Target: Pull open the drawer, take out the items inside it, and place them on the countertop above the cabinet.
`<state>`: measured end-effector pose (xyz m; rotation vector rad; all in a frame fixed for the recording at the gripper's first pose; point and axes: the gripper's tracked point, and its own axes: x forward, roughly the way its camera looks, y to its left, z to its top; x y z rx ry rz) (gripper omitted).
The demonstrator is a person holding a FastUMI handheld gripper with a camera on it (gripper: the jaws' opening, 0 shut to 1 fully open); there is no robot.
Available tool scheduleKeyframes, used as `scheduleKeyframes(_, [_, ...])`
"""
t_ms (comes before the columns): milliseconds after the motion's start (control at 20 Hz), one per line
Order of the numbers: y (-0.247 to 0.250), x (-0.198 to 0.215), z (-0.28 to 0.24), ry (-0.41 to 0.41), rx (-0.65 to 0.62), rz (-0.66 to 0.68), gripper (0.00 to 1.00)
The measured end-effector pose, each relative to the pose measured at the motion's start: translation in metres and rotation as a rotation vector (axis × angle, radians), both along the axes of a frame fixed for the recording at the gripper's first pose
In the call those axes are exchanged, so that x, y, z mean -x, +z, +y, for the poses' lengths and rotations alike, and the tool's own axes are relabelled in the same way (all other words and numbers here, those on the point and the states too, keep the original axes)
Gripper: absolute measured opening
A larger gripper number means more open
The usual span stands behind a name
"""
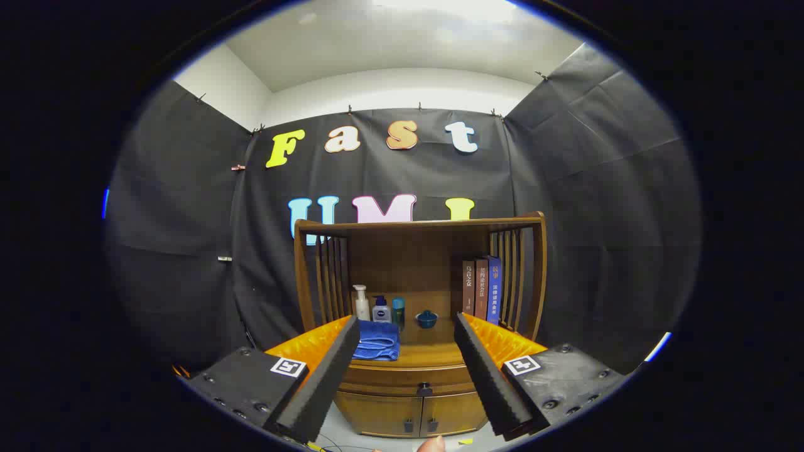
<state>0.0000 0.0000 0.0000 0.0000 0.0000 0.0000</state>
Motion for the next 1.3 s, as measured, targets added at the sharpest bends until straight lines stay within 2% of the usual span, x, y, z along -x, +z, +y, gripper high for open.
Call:
scheduleKeyframes(950, [-0.001,0.005,-0.008,-0.013,-0.018,0.012,0.99])
scheduleKeyframes(1150, [-0.006,-0.008,-0.009,-0.019,-0.012,0.002,0.98])
scheduleKeyframes(1300, [-0.022,-0.031,-0.005,0.007,-0.012,0.006,0.98])
